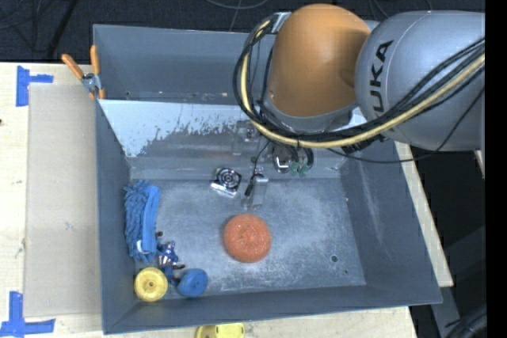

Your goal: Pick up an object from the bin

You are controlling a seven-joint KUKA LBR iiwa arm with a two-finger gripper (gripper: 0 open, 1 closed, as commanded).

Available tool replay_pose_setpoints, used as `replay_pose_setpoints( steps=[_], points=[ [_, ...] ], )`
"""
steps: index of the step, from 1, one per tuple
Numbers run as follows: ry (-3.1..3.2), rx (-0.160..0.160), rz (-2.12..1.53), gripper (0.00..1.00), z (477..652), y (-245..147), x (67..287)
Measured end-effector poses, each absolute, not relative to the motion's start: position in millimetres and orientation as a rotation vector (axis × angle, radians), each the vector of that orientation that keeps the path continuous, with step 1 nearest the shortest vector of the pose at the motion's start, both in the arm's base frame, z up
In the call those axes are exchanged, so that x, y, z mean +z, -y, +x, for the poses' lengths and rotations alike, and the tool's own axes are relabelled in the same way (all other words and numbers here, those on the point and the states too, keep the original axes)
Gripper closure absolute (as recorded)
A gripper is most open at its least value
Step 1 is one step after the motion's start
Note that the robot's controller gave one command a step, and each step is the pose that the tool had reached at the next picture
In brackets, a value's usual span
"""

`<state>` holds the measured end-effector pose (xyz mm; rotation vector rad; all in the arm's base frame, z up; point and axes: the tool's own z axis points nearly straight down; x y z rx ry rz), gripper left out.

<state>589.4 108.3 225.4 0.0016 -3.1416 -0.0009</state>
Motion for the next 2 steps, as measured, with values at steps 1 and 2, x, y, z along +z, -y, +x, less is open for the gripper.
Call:
replay_pose_setpoints(
  steps=[1,2],
  points=[
    [3.144,-0.002,0.006,0.0,589.0,-108,224],
    [3.134,0.002,0.063,0.0,588.7,-102,199]
  ],
)
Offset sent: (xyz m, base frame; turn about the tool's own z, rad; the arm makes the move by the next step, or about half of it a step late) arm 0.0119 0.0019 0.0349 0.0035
